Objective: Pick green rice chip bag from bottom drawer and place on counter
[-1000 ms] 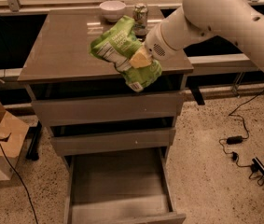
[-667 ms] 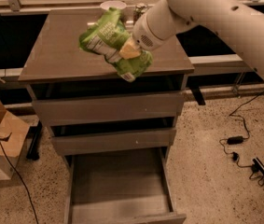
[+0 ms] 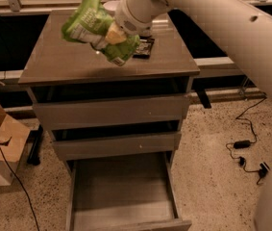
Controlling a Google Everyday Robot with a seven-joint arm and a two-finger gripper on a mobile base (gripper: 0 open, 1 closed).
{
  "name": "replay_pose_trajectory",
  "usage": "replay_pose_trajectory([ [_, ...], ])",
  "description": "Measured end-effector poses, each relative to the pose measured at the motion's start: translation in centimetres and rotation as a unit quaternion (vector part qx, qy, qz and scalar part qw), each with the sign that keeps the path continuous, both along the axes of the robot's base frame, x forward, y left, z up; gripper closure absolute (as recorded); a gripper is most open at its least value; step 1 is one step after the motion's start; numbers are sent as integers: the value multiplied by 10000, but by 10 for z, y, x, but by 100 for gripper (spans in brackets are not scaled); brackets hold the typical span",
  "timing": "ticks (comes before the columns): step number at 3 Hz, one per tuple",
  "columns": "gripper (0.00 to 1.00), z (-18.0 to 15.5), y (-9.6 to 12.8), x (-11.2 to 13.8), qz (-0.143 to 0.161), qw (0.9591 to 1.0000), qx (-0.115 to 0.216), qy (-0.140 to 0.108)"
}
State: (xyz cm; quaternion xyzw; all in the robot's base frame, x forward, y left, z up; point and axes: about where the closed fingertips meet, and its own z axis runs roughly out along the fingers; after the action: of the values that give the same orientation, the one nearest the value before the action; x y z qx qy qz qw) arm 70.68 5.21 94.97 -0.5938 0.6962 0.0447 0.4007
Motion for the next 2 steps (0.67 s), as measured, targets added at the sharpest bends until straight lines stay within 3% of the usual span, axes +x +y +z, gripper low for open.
replay_pose_trajectory([
  [2,57,-33,43,55,278,9988,-394,56],
])
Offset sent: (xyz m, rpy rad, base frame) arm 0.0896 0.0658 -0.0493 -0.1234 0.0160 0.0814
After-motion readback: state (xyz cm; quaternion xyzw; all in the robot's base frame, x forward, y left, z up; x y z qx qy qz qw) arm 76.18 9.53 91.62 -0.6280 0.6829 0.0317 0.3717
